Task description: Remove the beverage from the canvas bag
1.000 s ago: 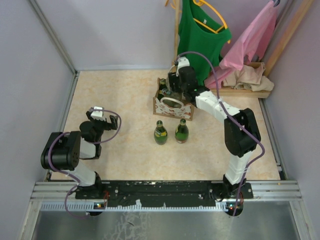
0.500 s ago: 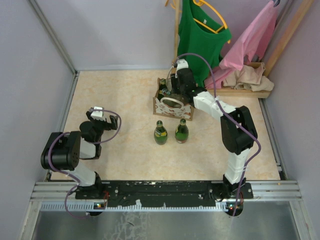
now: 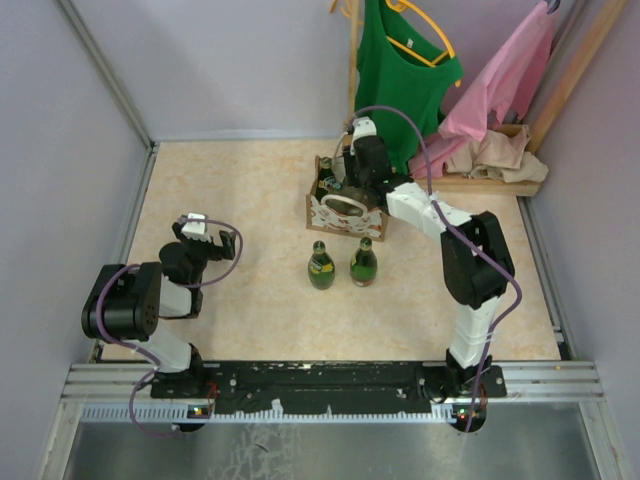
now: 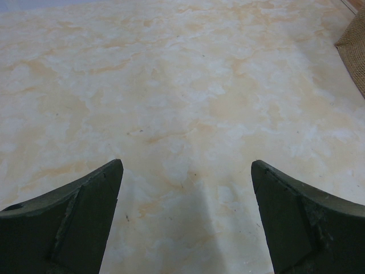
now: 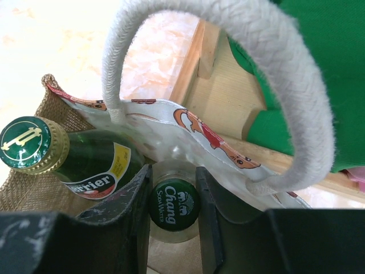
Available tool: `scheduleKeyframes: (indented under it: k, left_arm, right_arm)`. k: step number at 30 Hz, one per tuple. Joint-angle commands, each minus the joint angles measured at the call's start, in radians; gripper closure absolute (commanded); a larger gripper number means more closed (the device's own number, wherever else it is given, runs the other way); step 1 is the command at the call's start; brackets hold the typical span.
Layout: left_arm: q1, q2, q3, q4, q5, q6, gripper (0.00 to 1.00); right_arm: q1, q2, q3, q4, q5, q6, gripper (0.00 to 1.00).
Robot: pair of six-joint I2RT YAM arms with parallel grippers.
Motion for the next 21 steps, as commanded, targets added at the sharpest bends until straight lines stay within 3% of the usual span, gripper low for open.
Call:
scheduleKeyframes:
  k: [1, 11, 21]
  left_arm:
    - [-0.008, 0.001, 0.011, 0.010, 0.001, 0.005, 0.00]
    - [-0.007, 0.000, 0.011, 0.009, 0.001, 0.004, 0.00]
    - [-0.006, 0.001, 0.011, 0.010, 0.001, 0.005, 0.00]
  right_arm:
    - [-0.006, -0.079, 0.089, 0.080, 0.029, -0.059, 1.00]
    - [-0.004, -0.215, 0.118, 0.130, 0.049, -0.109, 1.00]
    - [0.050, -0.421, 0.026, 0.228, 0.150, -0.218, 1.00]
